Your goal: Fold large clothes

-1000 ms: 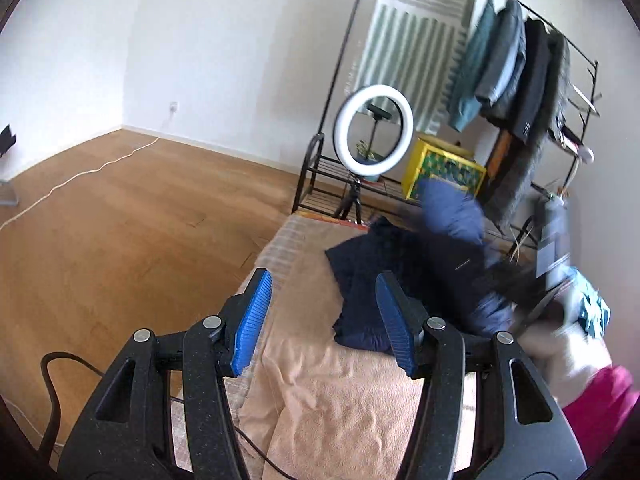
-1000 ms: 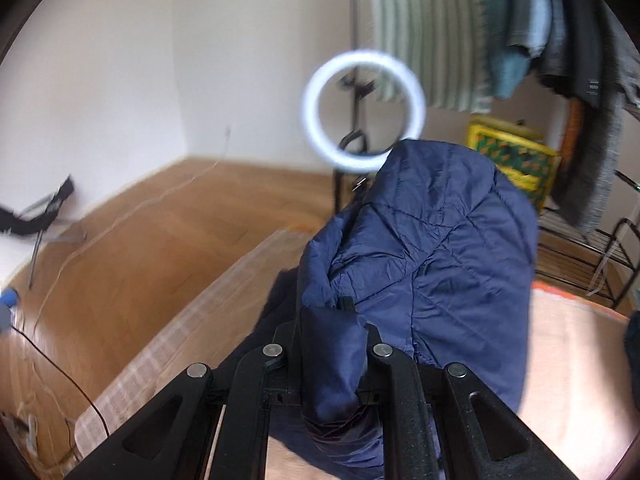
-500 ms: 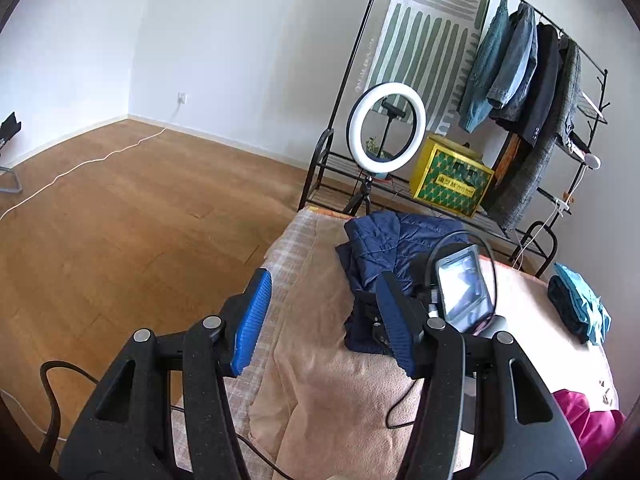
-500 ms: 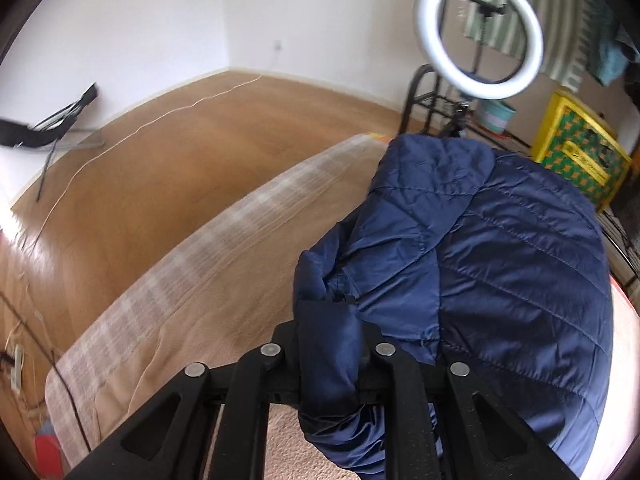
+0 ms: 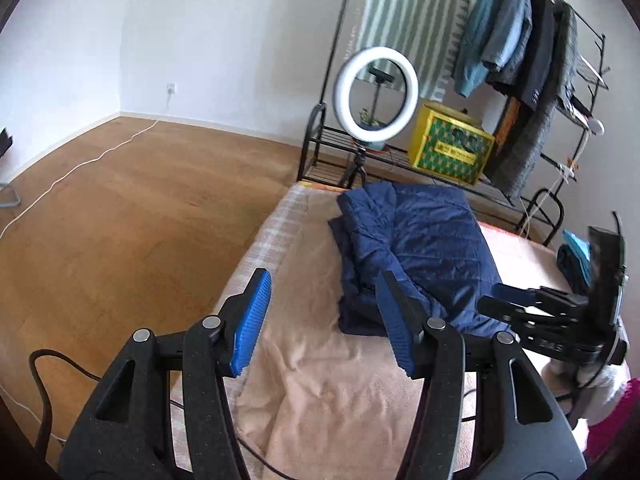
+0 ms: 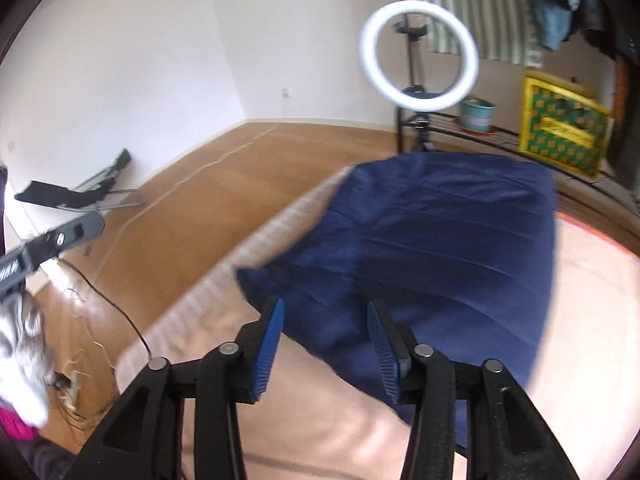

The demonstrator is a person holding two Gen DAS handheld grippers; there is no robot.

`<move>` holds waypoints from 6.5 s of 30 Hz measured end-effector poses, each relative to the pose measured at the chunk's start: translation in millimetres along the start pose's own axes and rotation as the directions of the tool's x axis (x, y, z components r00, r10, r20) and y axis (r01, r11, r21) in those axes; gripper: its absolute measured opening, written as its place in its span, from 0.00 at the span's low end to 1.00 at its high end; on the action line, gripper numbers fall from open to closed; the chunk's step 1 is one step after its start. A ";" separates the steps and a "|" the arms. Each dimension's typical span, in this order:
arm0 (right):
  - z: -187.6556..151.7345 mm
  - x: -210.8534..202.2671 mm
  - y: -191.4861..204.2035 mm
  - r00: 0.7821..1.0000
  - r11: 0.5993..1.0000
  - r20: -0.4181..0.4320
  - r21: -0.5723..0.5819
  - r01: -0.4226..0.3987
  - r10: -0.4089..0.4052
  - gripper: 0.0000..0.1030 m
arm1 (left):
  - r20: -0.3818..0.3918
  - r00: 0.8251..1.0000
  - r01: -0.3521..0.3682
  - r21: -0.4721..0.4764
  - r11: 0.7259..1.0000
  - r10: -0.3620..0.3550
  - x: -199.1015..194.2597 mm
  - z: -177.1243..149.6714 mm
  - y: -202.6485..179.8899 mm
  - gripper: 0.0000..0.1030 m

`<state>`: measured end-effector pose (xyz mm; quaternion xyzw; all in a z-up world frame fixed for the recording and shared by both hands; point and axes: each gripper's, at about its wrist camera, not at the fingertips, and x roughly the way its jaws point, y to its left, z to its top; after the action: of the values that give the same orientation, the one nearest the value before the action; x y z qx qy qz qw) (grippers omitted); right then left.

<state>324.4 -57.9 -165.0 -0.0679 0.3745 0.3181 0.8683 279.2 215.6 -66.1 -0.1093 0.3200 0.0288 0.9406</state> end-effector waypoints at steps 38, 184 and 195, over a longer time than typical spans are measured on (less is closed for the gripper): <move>-18.2 45.9 -106.4 0.990 0.999 -0.142 -0.034 0.000 -0.005 0.42 | -0.292 0.956 0.004 0.085 0.996 0.021 214.8 -41.6 -48.3 0.63; -65.3 -360.5 -559.8 0.876 0.841 0.079 0.335 0.425 -0.475 0.17 | -0.392 0.608 0.771 0.084 0.631 -0.691 172.8 6.4 -675.1 0.18; -61.7 -279.0 -631.4 0.829 0.802 -0.038 0.231 0.551 -0.558 0.24 | -0.384 0.674 0.701 0.059 0.711 -0.632 263.9 -24.2 -691.1 0.19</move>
<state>523.6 -717.7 -91.3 -0.0675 0.3590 0.0054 0.9309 560.1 -467.4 -115.9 -0.1265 0.4140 -0.3694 0.8223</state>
